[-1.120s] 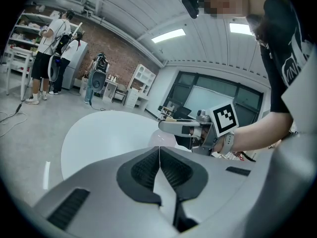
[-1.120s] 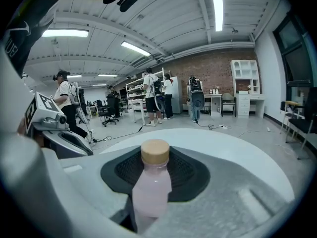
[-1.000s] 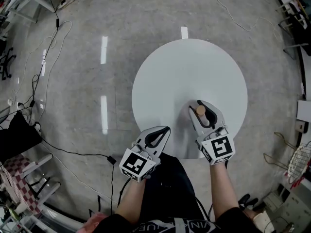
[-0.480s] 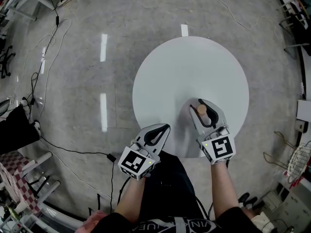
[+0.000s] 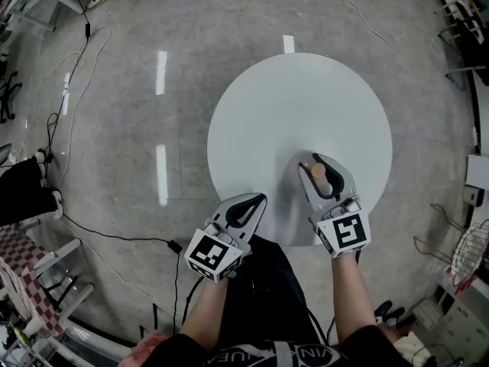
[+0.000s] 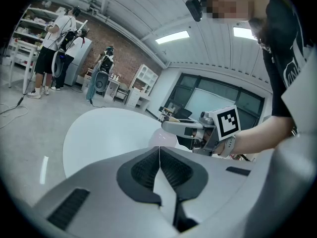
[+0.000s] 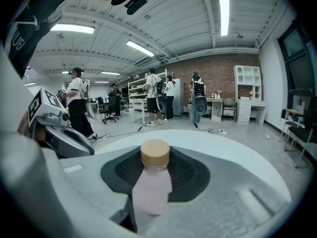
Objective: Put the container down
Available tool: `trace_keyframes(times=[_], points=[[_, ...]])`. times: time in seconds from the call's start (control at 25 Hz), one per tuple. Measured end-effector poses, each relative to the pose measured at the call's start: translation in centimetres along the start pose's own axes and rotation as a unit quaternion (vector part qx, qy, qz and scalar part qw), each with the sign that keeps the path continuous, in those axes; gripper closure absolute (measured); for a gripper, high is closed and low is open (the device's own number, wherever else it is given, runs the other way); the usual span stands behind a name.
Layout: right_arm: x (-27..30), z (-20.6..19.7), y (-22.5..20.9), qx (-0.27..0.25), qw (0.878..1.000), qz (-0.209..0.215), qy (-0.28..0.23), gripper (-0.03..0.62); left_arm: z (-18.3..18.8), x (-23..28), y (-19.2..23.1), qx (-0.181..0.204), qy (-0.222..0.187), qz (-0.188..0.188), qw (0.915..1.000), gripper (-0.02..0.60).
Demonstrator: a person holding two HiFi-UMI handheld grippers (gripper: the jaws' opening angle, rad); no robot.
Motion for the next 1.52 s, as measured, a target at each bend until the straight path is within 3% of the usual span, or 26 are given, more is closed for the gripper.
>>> trace_keyframes(times=[0.24,0.6,0.8,0.96,1.52], points=[[0.0,-0.5,0.7,-0.031,0.999,-0.004,0.011,0.462,-0.5,-0.7,0.1,-0.004,-0.001,0.0,1.0,0.568],[0.0,-0.5,1.0,-0.002,1.0,0.009,0.004,0.441,-1.2,-0.8,-0.3,-0.002,0.007,-0.002,1.0,0.568],[0.0,-0.3,1.1,0.008,1.0,0.007,0.004,0.346,-1.3,-0.9,-0.4,0.0,0.008,-0.003,1.0,0.568],[-0.7,-0.4,0.7,0.009,1.0,-0.003,0.005,0.31,-1.0,-0.8,-1.2,0.008,0.005,-0.01,0.9999,0.568],[-3.7,-0.9,0.2,0.036,0.999,-0.008,0.013,0.307,0.3,-1.1,-2.7,0.026,0.002,-0.013,0.9996,0.568]])
Point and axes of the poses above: the fingertips, and each gripper's own axes: x forward along the fingers, y to its left, z out of its top, the point moved 1 cm from there along -x, backward along the fingers, and after that the axes turned 8 degrees about -z, right-handed, at the moved point
